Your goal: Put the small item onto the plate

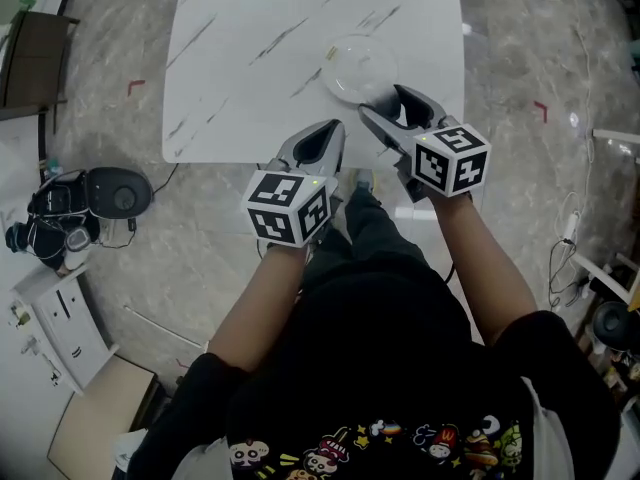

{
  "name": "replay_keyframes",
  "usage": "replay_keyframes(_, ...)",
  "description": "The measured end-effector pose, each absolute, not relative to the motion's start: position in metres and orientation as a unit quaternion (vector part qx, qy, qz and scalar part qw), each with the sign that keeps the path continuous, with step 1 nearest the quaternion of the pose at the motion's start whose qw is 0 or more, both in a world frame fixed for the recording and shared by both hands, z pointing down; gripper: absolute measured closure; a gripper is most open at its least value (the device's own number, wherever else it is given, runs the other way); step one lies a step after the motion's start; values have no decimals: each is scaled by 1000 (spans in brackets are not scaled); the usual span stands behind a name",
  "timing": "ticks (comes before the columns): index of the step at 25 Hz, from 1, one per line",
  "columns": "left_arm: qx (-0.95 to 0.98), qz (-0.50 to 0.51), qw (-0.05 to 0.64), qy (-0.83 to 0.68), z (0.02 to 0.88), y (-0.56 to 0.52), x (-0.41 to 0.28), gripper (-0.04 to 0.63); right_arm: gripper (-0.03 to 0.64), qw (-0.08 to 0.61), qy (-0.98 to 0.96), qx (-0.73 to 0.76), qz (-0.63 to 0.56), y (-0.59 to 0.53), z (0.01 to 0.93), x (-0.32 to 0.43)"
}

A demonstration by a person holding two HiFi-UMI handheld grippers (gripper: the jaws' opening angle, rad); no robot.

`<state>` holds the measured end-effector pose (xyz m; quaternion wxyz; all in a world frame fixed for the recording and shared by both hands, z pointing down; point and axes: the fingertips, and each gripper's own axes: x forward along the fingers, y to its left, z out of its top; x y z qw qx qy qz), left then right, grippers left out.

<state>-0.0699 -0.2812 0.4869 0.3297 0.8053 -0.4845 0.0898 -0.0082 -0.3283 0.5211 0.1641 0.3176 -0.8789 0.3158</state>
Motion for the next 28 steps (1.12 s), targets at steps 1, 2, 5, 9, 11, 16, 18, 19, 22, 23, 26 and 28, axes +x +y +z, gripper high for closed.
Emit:
replay_keyframes(1, 803, 91, 334, -486, 494, -284, -69, 595, 268, 172, -878, 316, 315, -336, 532, -9)
replay_keyframes(2, 800, 93, 337, -487, 500, -287, -69, 595, 268, 179, -877, 314, 315, -342, 542, -10)
replay_keyframes(5, 792, 94, 349, -492, 517, -295, -69, 595, 268, 205, -876, 310, 307, -359, 568, -14)
replay_keyframes(9, 779, 86, 363, -504, 531, -307, -74, 595, 268, 252, -878, 301, 274, -379, 594, -22)
replay_keyframes(11, 775, 83, 365, -509, 536, -312, -78, 595, 268, 271, -878, 296, 259, -388, 605, -28)
replay_keyframes(16, 762, 75, 373, -525, 545, -313, -90, 595, 268, 313, -876, 288, 227, -398, 622, -40)
replay_keyframes(18, 757, 73, 376, -530, 547, -311, -95, 595, 268, 328, -874, 287, 213, -399, 626, -44)
replay_keyframes(19, 755, 72, 376, -533, 548, -310, -98, 595, 268, 336, -873, 287, 205, -401, 627, -45)
replay_keyframes(22, 750, 70, 378, -538, 550, -310, -103, 595, 268, 359, -869, 283, 189, -405, 633, -49)
replay_keyframes(23, 749, 70, 379, -539, 550, -309, -104, 595, 268, 365, -867, 282, 188, -406, 634, -50)
replay_keyframes(26, 749, 69, 379, -540, 549, -308, -105, 595, 268, 379, -863, 282, 181, -406, 638, -51)
replay_keyframes(28, 749, 69, 378, -539, 550, -307, -105, 595, 268, 383, -861, 285, 177, -407, 639, -51)
